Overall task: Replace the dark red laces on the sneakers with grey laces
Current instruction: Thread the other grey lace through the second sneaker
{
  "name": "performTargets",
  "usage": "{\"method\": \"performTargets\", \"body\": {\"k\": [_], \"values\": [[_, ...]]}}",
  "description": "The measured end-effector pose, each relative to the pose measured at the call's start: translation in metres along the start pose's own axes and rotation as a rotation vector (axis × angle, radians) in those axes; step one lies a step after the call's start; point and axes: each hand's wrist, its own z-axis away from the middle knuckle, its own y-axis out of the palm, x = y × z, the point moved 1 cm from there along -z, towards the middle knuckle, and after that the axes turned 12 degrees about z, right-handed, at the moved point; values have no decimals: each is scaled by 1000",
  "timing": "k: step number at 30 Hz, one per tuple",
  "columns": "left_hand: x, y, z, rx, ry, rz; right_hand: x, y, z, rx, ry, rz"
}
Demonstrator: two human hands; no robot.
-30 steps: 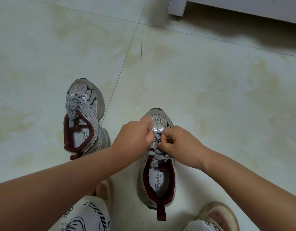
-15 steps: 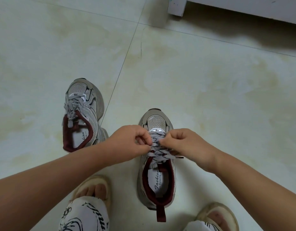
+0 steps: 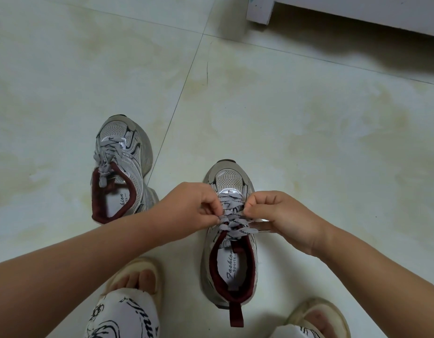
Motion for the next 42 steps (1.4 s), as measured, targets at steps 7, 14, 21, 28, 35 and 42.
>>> {"method": "performTargets", "body": {"k": [7, 14, 21, 28, 35, 42], "values": [[5, 1, -6, -144, -59, -69, 1, 8, -1, -135, -83, 358], [-1, 11, -11, -201, -56, -94, 11, 16, -6, -253, -124, 707], [0, -5, -5, 42, -81, 38, 12, 12, -5, -139, -85, 634], [1, -4, -12, -39, -116, 36, 10, 10, -5, -118, -74, 597], [11, 3, -5, -224, -72, 179, 9, 11, -5, -131, -76, 592], [6, 0, -2, -195, 337, -354, 9, 12, -5, -134, -69, 604]]}}
